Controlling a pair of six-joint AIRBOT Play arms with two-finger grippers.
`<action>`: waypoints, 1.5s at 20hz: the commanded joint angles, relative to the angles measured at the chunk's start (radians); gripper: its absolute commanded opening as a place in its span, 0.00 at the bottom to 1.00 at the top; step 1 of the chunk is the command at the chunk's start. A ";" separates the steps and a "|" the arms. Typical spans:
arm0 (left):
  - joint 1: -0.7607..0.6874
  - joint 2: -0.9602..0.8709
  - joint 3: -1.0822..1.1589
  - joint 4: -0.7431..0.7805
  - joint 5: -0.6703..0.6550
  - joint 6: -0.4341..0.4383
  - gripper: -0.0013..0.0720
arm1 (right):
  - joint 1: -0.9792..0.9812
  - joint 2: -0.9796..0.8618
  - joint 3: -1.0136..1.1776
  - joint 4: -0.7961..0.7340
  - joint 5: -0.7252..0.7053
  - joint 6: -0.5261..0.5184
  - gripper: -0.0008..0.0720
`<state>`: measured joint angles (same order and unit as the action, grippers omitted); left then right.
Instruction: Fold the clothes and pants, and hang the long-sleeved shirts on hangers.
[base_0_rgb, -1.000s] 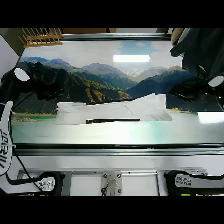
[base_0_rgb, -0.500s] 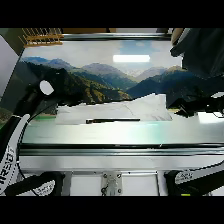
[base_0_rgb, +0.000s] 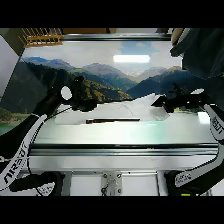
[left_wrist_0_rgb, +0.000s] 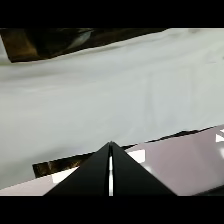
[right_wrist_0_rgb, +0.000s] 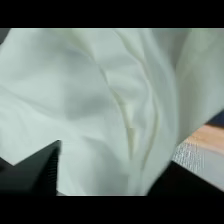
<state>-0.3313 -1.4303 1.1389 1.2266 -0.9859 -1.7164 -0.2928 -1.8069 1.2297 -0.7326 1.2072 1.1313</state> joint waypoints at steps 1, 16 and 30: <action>-0.025 -0.035 0.000 -0.005 0.004 -0.004 0.03 | 0.051 -0.002 0.001 0.015 -0.027 -0.003 0.31; -0.208 -0.419 0.414 -0.129 0.010 0.027 0.02 | 0.091 0.297 0.347 -0.370 0.338 0.270 0.03; -0.328 -0.727 0.794 -0.131 -0.091 0.025 0.02 | 0.354 0.306 0.640 -0.461 0.451 0.363 0.03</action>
<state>-0.6502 -2.1246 1.8999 1.0973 -1.0664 -1.6897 0.0113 -1.5013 1.8359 -1.1866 1.6508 1.4857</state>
